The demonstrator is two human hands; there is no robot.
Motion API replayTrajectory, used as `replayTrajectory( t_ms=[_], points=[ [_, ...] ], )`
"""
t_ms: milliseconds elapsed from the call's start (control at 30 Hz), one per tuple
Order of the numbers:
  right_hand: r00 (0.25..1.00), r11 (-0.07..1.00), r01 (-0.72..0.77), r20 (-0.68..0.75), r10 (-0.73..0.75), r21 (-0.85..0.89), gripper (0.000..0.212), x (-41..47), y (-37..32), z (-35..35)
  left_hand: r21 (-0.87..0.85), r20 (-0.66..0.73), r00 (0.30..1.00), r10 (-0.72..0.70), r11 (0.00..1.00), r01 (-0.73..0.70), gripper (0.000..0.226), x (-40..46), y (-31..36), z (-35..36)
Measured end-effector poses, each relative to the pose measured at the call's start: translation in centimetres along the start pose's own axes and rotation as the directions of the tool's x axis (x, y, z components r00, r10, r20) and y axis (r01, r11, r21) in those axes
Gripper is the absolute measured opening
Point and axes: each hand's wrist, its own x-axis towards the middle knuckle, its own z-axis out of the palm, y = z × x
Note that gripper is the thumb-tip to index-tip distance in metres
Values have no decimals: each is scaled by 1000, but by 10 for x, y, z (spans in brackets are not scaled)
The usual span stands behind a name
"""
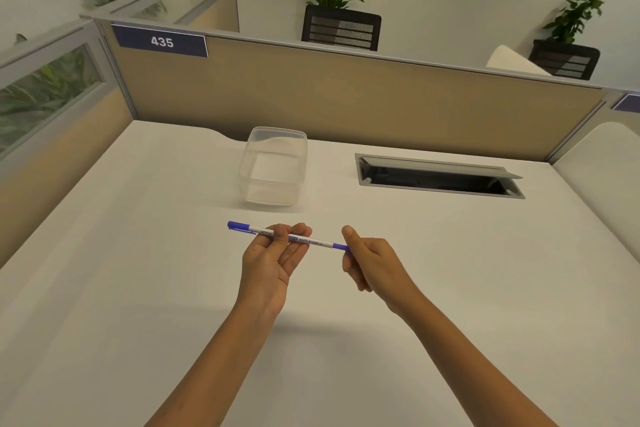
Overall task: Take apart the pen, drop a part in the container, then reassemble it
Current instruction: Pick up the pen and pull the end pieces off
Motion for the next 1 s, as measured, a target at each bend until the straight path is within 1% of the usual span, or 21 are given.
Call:
replayTrajectory(
  t_ms=[33, 67, 133, 167, 233, 300, 333, 433, 467, 533, 600, 700, 733, 767, 833, 933, 1000],
  points=[
    [1000, 1000, -10, 16, 10, 6, 57, 1, 0, -2, -3, -4, 1000, 1, 1000, -1, 13, 0, 0, -1],
    [1000, 1000, 4, 28, -4, 23, 51, 1, 0, -3, -10, -7, 1000, 3, 1000, -3, 12, 0, 0, -1],
    [993, 993, 110, 30, -112, 38, 23, 1, 3, -6, -28, -11, 1000, 3, 1000, -4, 11, 0, 0, -2],
    [984, 985, 174, 23, -174, 8, 15, 1, 4, -7, -36, -15, 1000, 0, 999, -1, 12, 1, 1, -2],
    [963, 960, 270, 0, -270, -81, 17, 2, 7, -8, -44, -21, 1000, -5, 999, 4, 13, 2, 1, -3],
    [957, 952, 287, -23, -290, -105, 8, 3, 8, -8, -43, -20, 1000, -2, 999, 1, 13, 3, -1, -5],
    [961, 958, 271, -33, -275, -98, 4, 3, 8, -7, -44, -18, 1000, 0, 999, -1, 12, 4, -2, -6],
    [979, 983, 178, -90, -181, -38, 32, 7, 16, -6, -52, 3, 1000, -1, 999, 1, 12, 9, -6, -14],
    [983, 990, 142, -113, -142, -8, 38, 9, 19, -5, -44, 14, 1000, -3, 999, 4, 12, 12, -7, -18],
    [985, 994, 91, -154, -81, 60, 41, 15, 27, -4, -20, 33, 999, -18, 1000, 18, 14, 18, -10, -29],
    [979, 990, 60, -204, -32, 130, 35, 23, 39, -2, 16, 22, 999, -46, 999, 46, 16, 26, -12, -42],
    [962, 980, 30, -271, 25, 197, 12, 35, 60, 3, 98, -62, 995, -79, 992, 84, 15, 38, -19, -62],
    [958, 980, 15, -282, 43, 200, 11, 40, 67, 6, 117, -88, 993, -83, 989, 93, 15, 43, -21, -69],
    [954, 981, -4, -294, 61, 192, 14, 45, 75, 9, 132, -107, 990, -87, 986, 101, 15, 46, -24, -75],
    [946, 993, -35, -318, 68, 109, 19, 53, 90, 16, 164, -124, 987, -102, 979, 122, 15, 53, -29, -85],
    [942, 996, -21, -336, -11, -92, 18, 63, 106, 25, 208, -124, 982, -144, 964, 168, 18, 60, -36, -95],
    [943, 981, 5, -326, -69, -195, 15, 69, 113, 31, 218, -120, 980, -160, 959, 183, 22, 62, -40, -100]
  ],
)
